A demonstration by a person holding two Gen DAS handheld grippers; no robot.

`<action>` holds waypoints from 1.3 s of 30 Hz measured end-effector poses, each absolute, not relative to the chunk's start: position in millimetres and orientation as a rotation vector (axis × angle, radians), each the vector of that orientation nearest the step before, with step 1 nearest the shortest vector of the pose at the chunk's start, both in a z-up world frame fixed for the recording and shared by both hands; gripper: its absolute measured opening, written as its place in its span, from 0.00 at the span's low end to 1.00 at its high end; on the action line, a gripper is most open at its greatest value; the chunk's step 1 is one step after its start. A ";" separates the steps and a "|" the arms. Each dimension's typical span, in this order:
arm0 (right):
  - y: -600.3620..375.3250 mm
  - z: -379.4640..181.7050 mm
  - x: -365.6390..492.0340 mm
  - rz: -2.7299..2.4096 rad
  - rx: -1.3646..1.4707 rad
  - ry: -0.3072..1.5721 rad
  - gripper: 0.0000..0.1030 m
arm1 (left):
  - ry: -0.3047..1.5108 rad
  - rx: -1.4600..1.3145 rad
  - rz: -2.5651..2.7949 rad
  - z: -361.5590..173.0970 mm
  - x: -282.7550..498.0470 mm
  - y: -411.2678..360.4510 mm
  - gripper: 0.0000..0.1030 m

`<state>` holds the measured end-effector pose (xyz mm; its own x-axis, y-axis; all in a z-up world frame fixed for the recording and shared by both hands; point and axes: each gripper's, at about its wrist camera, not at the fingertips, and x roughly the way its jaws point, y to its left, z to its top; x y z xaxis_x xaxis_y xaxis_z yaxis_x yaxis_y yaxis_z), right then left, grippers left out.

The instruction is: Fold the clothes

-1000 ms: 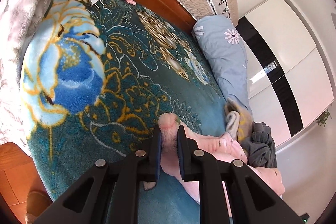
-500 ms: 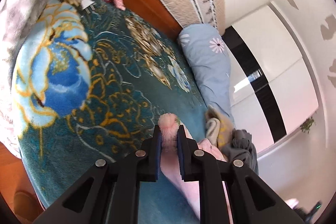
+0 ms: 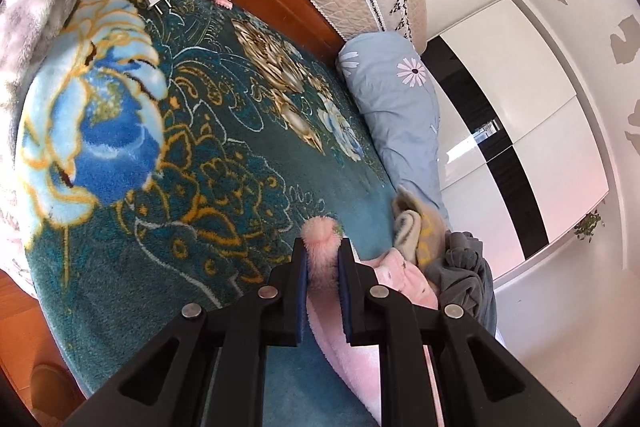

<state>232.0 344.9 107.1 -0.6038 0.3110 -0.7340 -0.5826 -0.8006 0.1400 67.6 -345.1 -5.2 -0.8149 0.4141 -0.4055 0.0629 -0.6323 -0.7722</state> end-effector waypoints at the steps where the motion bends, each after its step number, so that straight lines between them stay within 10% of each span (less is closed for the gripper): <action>1: 343.5 111.6 233.6 2.390 -0.994 0.480 0.21 | -1.231 -0.849 2.529 -6.0 67.5 -345.4 0.13; 6: 326.0 139.8 241.4 2.431 -1.007 0.255 0.54 | -1.244 -0.868 2.525 -9.9 67.0 -347.0 0.13; 12: 305.5 149.7 246.2 2.412 -1.094 -0.044 0.55 | -1.249 -0.881 2.520 -11.7 67.7 -347.7 0.14; 19: 314.2 143.8 252.2 2.489 -1.130 0.077 0.55 | -1.257 -0.897 2.515 -14.5 69.3 -348.6 0.14; 39: 185.5 68.1 195.3 2.571 -1.400 -0.746 0.59 | -1.261 -0.907 2.505 -15.7 68.7 -349.0 0.14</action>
